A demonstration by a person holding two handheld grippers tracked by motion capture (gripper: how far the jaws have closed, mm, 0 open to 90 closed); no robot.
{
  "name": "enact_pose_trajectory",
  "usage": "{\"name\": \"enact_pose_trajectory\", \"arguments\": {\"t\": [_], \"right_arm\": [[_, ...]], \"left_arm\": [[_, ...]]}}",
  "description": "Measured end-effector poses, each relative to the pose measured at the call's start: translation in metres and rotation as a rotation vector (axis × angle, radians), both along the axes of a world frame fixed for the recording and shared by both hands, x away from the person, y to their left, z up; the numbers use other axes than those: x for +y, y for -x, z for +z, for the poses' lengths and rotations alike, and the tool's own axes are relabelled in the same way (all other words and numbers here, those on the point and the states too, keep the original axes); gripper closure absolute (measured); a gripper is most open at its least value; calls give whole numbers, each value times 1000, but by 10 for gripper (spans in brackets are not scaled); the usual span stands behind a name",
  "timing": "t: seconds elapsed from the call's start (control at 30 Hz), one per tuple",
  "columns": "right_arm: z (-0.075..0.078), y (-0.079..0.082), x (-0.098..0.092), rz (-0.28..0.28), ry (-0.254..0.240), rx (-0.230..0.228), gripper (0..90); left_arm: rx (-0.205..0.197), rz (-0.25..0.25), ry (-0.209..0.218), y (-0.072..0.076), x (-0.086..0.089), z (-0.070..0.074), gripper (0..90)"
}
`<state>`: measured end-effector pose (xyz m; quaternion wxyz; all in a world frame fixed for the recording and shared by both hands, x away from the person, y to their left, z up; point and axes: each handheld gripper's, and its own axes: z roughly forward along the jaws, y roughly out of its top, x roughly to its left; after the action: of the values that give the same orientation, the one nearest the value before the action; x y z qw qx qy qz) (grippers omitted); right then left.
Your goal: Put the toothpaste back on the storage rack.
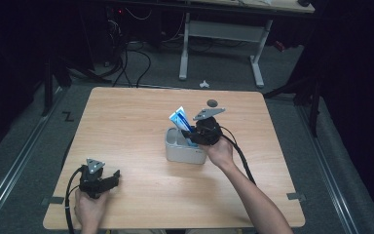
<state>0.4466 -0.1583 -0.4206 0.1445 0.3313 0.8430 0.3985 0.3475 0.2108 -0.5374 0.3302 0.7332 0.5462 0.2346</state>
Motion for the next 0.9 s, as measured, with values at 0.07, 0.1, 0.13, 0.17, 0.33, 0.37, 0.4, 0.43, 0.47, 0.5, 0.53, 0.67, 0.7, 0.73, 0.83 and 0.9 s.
{"name": "enact_pose_trajectory", "arguments": {"t": [0.07, 0.1, 0.13, 0.17, 0.33, 0.37, 0.4, 0.43, 0.47, 0.5, 0.53, 0.67, 0.7, 0.73, 0.83, 0.9], "right_arm": [[0, 0, 1, 3, 0, -3, 708], [0, 0, 1, 3, 1, -3, 708], [0, 0, 1, 3, 1, -2, 707], [-1, 0, 2, 2, 0, -1, 705], [-2, -1, 3, 3, 8, 2, 696], [-3, -1, 3, -2, 9, 0, 693], [-2, -1, 3, -5, 5, -6, 680], [-1, -1, 2, -11, -6, -4, 676], [0, -1, 0, -8, -13, -4, 674], [0, -1, -1, -7, -11, -5, 673], [1, 0, -1, -8, -7, -8, 672], [4, 2, -6, -9, -36, -23, 607], [6, 2, -7, -12, -46, -22, 598], [7, 2, -9, -12, -57, -22, 583], [11, 4, -12, -17, -78, -21, 551], [13, 5, -15, -21, -86, -19, 546]], "left_arm": [[0, 0, 0, 0, 0, 0, 260], [0, 0, 0, 0, 0, 0, 260], [0, 0, 0, 0, 0, 0, 260], [0, 0, 0, 0, 0, 0, 260], [-1, 0, 1, 0, 0, 0, 260], [0, 0, 1, 0, 0, 0, 260], [-1, 0, 1, 0, 0, 0, 260], [0, 0, 1, 0, 0, 0, 260], [0, 0, 1, 0, 0, 0, 259], [0, 0, 1, 0, 0, 0, 259], [-1, 0, 1, 0, 0, 0, 260], [0, 0, 1, 0, 0, 0, 259], [0, 0, 1, 0, 0, 0, 259], [-1, 0, 1, 0, 0, 0, 259], [-1, 0, 1, 0, 0, 0, 260], [0, 0, 1, 0, 0, 0, 259]]}}
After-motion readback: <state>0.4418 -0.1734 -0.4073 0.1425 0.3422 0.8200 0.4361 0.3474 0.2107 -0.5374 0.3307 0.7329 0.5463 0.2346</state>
